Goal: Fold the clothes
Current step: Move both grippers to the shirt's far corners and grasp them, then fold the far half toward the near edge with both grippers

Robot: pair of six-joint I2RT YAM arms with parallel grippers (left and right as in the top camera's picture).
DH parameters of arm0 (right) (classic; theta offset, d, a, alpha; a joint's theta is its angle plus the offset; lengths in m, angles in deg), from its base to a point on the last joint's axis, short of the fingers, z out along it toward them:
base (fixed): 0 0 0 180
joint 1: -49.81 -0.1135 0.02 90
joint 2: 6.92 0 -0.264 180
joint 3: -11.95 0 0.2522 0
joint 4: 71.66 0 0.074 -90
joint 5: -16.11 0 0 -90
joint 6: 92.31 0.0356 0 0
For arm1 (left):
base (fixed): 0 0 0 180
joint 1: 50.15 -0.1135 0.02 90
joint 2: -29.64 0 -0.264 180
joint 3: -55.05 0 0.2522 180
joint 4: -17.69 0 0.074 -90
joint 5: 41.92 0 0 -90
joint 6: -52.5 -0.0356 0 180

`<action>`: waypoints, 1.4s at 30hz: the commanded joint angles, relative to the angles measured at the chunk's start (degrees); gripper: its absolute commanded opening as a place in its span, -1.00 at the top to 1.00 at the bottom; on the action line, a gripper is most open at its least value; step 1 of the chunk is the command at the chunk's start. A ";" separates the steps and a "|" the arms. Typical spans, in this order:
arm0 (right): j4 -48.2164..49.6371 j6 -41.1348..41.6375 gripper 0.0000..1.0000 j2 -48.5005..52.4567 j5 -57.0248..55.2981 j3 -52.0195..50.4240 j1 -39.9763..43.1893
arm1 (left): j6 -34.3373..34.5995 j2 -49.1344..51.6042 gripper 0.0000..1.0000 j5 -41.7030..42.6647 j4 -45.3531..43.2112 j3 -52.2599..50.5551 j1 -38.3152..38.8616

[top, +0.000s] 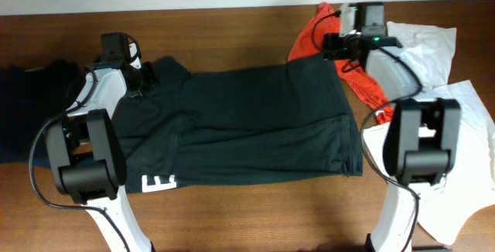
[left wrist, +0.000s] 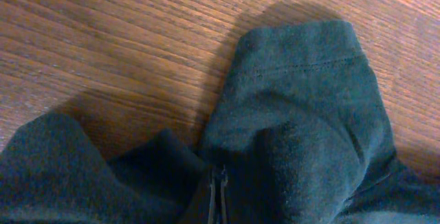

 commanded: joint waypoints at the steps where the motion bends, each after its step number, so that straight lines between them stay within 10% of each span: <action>1: 2.91 0.79 -0.28 2.73 0.15 0.76 -0.50 | 0.87 -2.27 0.99 0.59 0.02 0.76 0.11; 14: 0.96 1.36 0.48 4.79 -0.59 0.70 -0.35 | 0.87 -2.27 0.96 0.59 0.02 0.76 0.11; 17: 1.03 1.38 0.92 4.76 -1.36 0.72 -0.31 | 0.87 -2.27 0.96 0.59 0.02 0.76 0.11; 29: -18.47 4.15 0.92 -2.47 -2.08 8.41 2.73 | 0.83 -8.81 0.99 1.22 1.90 1.11 -0.26; 42: -58.88 4.15 0.92 -2.84 -2.05 17.62 3.10 | 0.83 -15.37 0.99 0.15 30.84 1.09 -7.26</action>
